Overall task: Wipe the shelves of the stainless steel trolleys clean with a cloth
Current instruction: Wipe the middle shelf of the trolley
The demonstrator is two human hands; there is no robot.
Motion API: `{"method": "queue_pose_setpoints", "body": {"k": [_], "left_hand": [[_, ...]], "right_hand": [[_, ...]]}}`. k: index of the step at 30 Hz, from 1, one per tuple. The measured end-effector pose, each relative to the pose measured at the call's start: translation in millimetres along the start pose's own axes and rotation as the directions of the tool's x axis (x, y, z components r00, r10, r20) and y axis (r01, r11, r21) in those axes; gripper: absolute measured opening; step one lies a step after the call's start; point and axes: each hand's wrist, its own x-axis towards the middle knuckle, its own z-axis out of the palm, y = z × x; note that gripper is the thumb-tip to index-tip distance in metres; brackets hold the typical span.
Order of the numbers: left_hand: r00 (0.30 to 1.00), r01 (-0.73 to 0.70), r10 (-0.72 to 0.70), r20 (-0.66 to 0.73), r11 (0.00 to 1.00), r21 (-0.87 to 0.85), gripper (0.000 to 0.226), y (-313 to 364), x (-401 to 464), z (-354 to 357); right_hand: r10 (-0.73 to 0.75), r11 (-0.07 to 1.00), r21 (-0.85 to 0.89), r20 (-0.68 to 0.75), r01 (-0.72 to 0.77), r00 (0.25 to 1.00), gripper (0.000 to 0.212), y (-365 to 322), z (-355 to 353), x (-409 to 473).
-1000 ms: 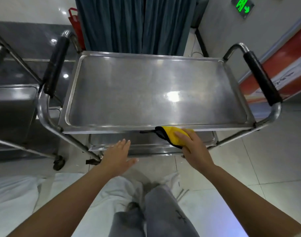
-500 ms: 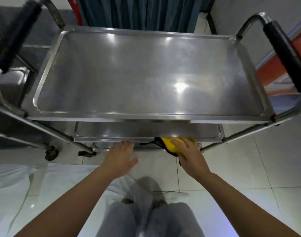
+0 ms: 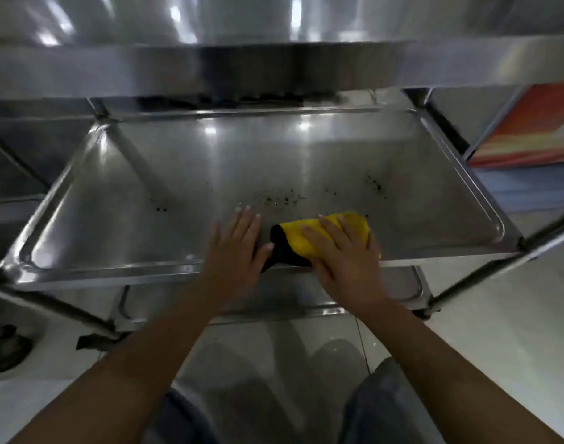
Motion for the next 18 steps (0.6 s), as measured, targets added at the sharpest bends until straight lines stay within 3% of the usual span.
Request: {"method": "queue_pose_setpoints", "body": {"k": [4, 7, 11, 14, 18], "left_hand": [[0.994, 0.030, -0.025, -0.111, 0.998, 0.047, 0.077, -5, 5, 18], [0.998, 0.048, -0.041, -0.049, 0.990, 0.133, 0.081, -7, 6, 16], [0.999, 0.036, -0.040, 0.027, 0.989, 0.146, 0.086, -7, 8, 10], [0.999, 0.025, -0.029, 0.023, 0.984, 0.178, 0.091, -7, 5, 12], [0.999, 0.036, -0.040, 0.019, 0.986, 0.164, 0.085, -6, 4, 12]], "right_hand": [[-0.085, 0.992, -0.102, -0.076, 0.077, 0.993, 0.054, 2, 18, 6], [-0.094, 0.989, -0.114, 0.002, 0.094, 0.996, 0.056, 16, 12, 5], [0.091, 0.995, -0.044, 0.046, -0.089, 0.995, 0.061, 72, -10, -1], [0.231, 0.970, -0.090, 0.034, -0.228, 0.972, 0.056, 124, -24, -4], [0.359, 0.930, -0.109, 0.064, -0.351, 0.931, 0.058, 135, -24, 6]]}}
